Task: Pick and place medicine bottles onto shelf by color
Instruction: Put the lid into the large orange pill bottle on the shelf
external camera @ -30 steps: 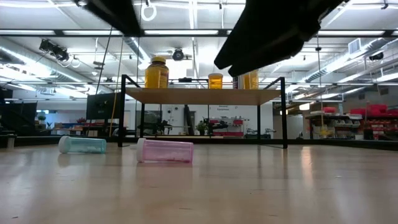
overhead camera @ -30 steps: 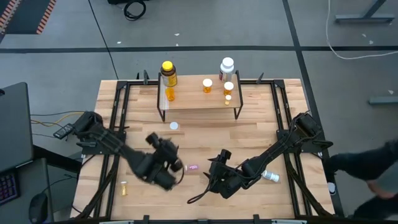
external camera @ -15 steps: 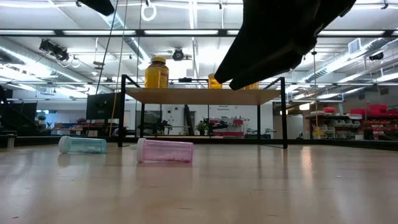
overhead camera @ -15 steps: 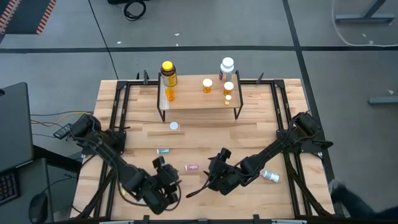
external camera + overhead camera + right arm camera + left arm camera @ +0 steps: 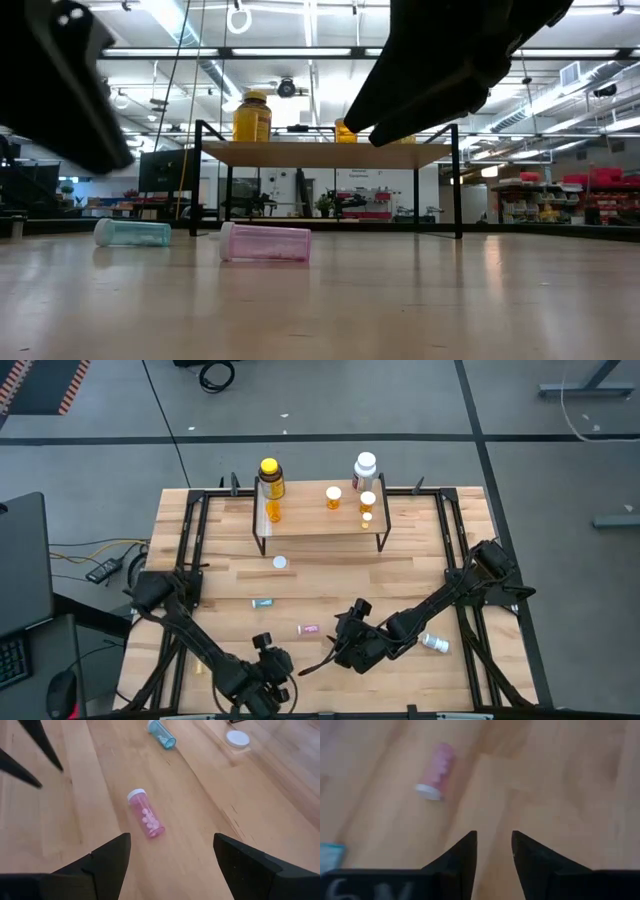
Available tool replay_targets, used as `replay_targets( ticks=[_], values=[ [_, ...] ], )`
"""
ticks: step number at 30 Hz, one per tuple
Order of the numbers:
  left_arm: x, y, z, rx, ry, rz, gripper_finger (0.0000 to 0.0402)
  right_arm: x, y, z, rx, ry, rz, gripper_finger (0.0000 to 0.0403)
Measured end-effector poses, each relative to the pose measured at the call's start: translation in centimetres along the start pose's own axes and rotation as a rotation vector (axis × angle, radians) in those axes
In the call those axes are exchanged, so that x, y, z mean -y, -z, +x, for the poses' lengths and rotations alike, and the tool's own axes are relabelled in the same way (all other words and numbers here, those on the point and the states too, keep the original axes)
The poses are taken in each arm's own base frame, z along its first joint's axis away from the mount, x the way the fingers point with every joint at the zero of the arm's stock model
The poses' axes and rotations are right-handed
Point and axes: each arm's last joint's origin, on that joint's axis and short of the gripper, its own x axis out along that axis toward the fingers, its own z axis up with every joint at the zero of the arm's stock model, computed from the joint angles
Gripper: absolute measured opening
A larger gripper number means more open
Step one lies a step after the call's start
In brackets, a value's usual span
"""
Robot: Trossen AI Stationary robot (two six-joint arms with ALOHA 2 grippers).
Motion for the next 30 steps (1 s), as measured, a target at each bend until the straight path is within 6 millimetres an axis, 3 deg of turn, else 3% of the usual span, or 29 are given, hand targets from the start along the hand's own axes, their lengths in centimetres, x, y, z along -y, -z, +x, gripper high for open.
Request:
replay_targets(
  ticks=[4, 8, 12, 18, 23, 27, 30],
  values=[
    [1.8, 0.3, 0.4, 0.029, 0.118, -0.005, 0.0112, 0.0, 0.0, 0.0, -0.001, 0.000, -0.003, 0.0293],
    [3.6, -0.7, 0.4, 0.089, 0.304, 0.043, 0.0100, 0.1, 0.1, 0.0, -0.010, 0.009, -0.007, 0.0293],
    [3.8, -2.0, 0.8, 0.137, 0.364, 0.086, 0.0096, -0.1, 0.5, -0.4, -0.022, 0.009, -0.001, 0.0293],
    [1.8, -2.9, 2.7, 0.081, 0.233, 0.145, 0.0087, -0.9, 1.2, -1.3, -0.016, -0.010, -0.018, 0.0293],
    [0.1, -3.7, 4.4, 0.052, 0.211, 0.195, 0.0031, -1.1, 1.8, -1.9, -0.014, 0.007, -0.019, 0.0293],
    [-2.7, -3.5, 5.9, 0.042, 0.276, 0.147, 0.0007, -0.9, 2.1, -2.1, -0.025, 0.029, -0.011, 0.0293],
    [-5.6, -3.8, 5.4, 0.100, 0.307, 0.088, 0.0004, -0.7, 2.4, -2.2, -0.036, 0.053, -0.004, 0.0293]
  ],
)
